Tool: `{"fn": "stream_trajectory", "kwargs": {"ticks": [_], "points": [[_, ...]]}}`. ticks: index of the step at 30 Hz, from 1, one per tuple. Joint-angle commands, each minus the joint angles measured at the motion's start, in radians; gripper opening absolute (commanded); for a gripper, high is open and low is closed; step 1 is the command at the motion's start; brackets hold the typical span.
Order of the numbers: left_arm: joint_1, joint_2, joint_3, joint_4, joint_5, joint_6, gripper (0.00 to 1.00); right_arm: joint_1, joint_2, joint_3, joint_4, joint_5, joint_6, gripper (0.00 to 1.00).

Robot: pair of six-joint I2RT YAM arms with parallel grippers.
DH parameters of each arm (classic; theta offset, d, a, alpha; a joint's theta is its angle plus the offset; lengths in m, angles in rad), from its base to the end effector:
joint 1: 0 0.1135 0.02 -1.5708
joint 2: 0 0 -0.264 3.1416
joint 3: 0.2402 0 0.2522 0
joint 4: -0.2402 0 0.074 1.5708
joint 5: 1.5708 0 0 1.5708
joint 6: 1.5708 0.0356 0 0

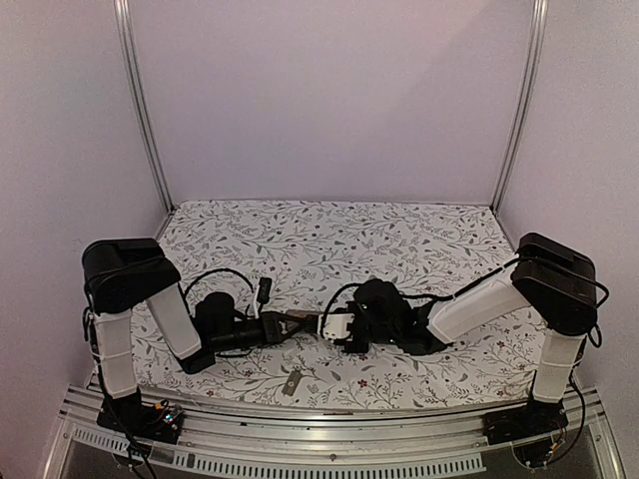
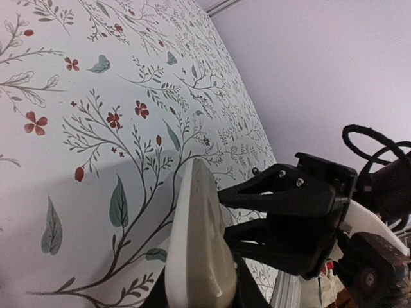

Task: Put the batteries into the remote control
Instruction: Press the battery in the battery compartment.

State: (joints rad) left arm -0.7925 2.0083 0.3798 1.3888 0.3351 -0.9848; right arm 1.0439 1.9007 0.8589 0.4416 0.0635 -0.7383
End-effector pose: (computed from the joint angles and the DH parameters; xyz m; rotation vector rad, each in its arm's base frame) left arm 0.1898 -0.2092 0.0791 0.0751 2.0942 -1.4874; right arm 0.1887 0.3198 0.1202 -1.6658 1.3930 0.1061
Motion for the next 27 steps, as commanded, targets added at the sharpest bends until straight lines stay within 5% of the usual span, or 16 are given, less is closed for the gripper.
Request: {"fn": "stream_trajectory", "kwargs": {"ticks": [1,27], "points": [[0.013,0.037,0.003,0.118,0.002,0.003,0.00,-0.008,0.055,0.008,-0.068,0.022,-0.008,0.30],[0.015,0.047,0.016,0.127,0.028,0.017,0.00,-0.043,0.118,0.103,-0.212,0.091,-0.164,0.32]]}}
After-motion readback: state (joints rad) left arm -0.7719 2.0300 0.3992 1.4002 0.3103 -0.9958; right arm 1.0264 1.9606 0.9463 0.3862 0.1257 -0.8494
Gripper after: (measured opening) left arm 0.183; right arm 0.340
